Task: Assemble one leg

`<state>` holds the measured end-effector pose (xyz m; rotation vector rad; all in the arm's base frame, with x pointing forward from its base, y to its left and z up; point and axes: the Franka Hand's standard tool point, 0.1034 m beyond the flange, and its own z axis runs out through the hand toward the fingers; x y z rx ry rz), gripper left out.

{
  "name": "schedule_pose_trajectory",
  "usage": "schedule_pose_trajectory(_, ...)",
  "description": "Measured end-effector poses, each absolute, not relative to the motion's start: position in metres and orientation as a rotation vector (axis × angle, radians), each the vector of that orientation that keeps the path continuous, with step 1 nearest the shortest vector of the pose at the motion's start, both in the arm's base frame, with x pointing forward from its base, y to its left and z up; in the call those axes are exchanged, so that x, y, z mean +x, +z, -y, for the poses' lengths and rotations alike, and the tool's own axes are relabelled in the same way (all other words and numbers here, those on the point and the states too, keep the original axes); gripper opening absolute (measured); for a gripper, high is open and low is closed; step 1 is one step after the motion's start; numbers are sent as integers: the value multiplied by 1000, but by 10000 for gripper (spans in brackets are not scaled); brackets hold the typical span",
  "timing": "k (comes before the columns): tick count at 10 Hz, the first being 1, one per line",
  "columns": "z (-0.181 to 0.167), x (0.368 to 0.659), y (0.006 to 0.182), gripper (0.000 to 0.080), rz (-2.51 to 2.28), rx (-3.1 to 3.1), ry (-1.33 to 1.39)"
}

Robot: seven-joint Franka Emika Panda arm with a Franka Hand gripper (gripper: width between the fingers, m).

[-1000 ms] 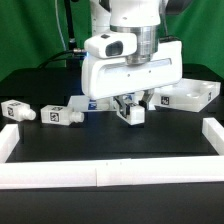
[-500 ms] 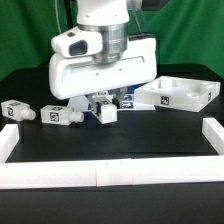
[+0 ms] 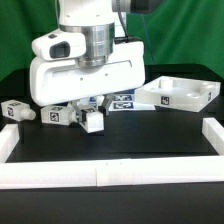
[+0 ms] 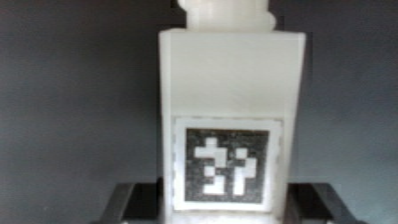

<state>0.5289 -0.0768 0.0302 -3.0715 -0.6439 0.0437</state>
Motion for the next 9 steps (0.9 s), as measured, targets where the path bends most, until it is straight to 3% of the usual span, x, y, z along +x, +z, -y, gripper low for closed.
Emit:
schedule_pose_trajectory(4,111,521,17,284,735,-3049,36)
schedule_pose_trajectory(7,125,522,17,284,778,-3047,11)
schedule_pose_trajectory(8,125,522,17,342,779,-3046,11)
schedule_pose_trajectory(9,125,522,17,481,779,-3046,11)
